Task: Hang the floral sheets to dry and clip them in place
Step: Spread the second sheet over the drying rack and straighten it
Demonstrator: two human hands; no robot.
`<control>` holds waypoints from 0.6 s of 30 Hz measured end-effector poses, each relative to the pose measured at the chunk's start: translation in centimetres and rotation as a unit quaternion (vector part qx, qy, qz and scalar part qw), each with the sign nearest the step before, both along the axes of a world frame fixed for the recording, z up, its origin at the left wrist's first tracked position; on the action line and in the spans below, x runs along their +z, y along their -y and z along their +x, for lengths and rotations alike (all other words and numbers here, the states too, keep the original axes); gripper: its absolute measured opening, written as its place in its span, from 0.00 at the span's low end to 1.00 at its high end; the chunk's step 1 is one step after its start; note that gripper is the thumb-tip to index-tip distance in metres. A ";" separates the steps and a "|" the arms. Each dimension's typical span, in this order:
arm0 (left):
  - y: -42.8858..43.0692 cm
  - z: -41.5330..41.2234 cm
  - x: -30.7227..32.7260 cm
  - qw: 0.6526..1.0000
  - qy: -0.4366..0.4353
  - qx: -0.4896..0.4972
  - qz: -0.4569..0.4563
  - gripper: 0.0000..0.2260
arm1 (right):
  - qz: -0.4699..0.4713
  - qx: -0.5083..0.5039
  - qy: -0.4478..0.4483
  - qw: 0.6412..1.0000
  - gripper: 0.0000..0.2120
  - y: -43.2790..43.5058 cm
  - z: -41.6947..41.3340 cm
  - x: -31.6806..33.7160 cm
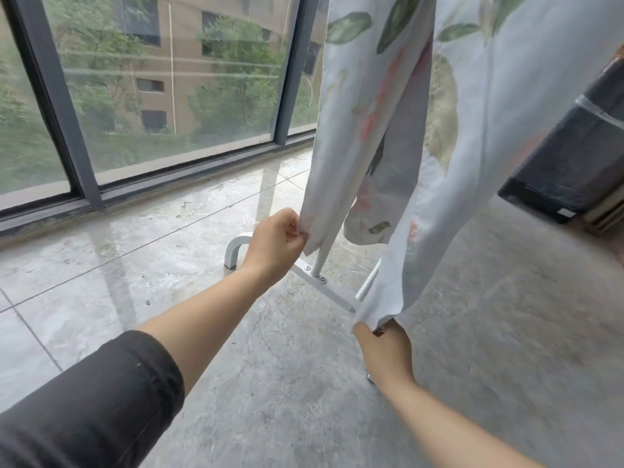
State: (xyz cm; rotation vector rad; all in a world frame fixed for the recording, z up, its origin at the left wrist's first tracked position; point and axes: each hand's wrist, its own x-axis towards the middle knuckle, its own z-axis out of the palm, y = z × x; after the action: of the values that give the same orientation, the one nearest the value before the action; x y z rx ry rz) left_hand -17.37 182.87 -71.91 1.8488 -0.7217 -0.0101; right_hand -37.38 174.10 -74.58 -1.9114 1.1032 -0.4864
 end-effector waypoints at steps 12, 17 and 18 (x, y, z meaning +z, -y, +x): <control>-1.7 -1.0 0.4 0.985 -0.110 -0.132 0.013 0.08 | 0.021 0.004 0.120 0.992 0.04 -3.2 1.1 0.7; -2.3 -1.0 0.3 0.984 -0.122 -0.128 0.001 0.09 | 0.053 0.004 0.106 0.993 0.05 -3.2 0.8 0.0; -2.4 -1.1 -0.1 0.986 -0.120 -0.117 -0.002 0.10 | 0.068 -0.003 0.098 0.993 0.04 -3.2 0.7 -0.3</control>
State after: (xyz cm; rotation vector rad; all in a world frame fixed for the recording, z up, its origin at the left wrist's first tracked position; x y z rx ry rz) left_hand -18.48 185.30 -71.96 1.7124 -0.7617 -0.3775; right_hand -36.67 177.27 -74.87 -1.7039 0.9898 -0.5746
